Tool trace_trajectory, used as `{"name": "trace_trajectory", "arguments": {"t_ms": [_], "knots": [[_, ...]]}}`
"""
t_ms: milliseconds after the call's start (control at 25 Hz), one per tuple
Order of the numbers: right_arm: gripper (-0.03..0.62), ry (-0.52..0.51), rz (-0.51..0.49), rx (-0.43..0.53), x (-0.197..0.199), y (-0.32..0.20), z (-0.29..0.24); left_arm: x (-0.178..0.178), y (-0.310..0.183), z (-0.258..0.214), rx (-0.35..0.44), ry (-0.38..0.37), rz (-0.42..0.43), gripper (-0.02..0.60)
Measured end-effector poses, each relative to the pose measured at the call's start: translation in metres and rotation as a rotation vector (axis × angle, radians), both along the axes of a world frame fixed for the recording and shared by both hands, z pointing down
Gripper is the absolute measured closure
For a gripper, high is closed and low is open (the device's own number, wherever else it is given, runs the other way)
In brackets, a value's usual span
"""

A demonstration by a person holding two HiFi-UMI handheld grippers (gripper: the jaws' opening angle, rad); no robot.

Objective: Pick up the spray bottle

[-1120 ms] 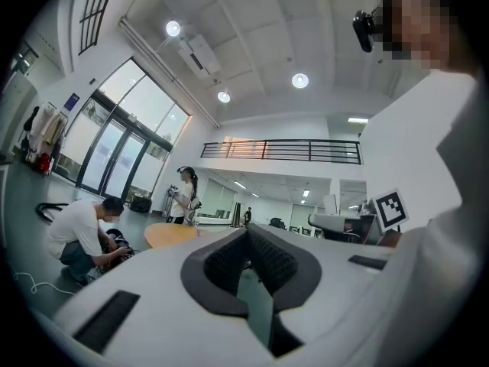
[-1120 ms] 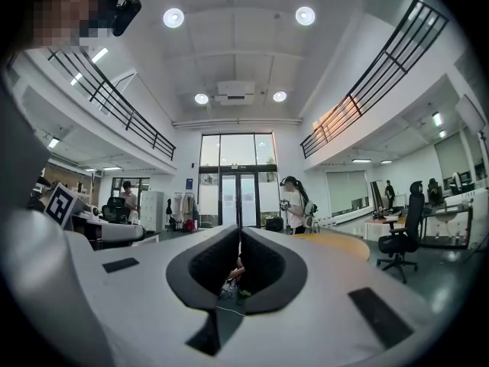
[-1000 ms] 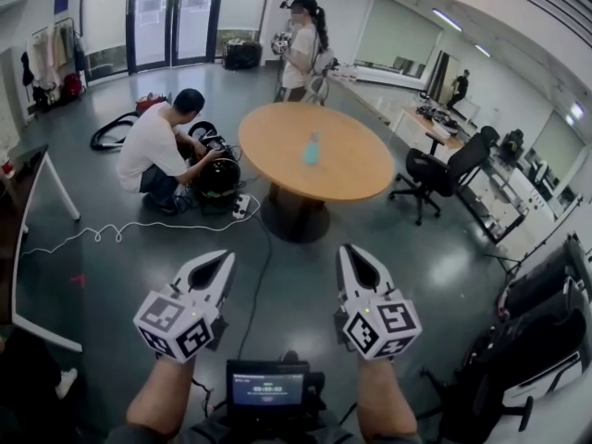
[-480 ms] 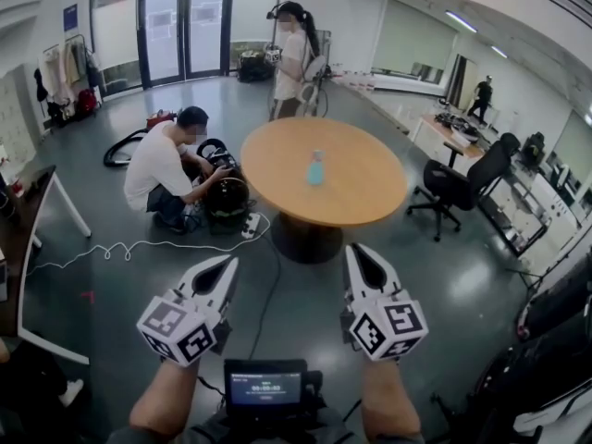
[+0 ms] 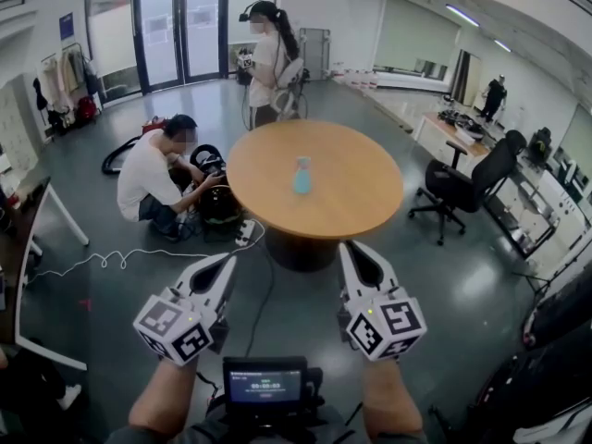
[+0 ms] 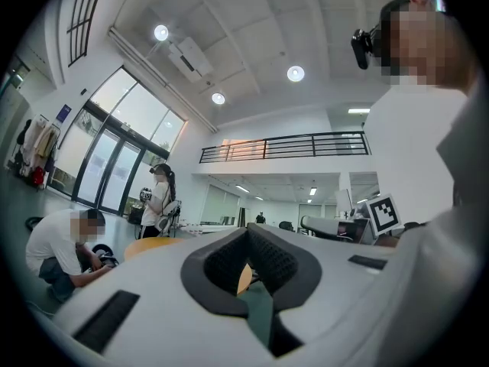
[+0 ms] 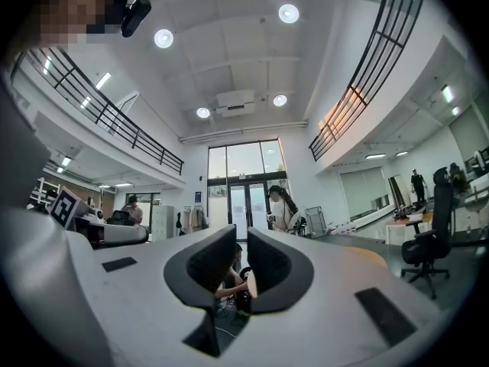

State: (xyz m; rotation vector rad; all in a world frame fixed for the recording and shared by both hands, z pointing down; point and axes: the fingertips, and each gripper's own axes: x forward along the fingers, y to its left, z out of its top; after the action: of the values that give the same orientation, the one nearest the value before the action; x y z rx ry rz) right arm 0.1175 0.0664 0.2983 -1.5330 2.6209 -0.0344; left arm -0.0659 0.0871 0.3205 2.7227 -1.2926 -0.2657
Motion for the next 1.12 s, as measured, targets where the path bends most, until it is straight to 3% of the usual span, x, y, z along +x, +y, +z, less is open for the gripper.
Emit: {"name": "trace_trajectory", "arguments": {"t_ms": [160, 480, 1120], "knots": [[0.516, -0.010, -0.052, 0.004, 0.013, -0.015, 0.004, 0.013, -0.014, 0.001, -0.016, -0.008, -0.008, 0.578], [0.516, -0.008, -0.049, -0.020, 0.027, -0.037, 0.008, 0.032, -0.036, -0.002, -0.021, -0.023, 0.007, 0.578], [0.516, 0.047, 0.012, -0.045, -0.018, -0.112, 0.014, -0.010, -0.124, 0.013, -0.045, 0.031, 0.074, 0.578]]}}
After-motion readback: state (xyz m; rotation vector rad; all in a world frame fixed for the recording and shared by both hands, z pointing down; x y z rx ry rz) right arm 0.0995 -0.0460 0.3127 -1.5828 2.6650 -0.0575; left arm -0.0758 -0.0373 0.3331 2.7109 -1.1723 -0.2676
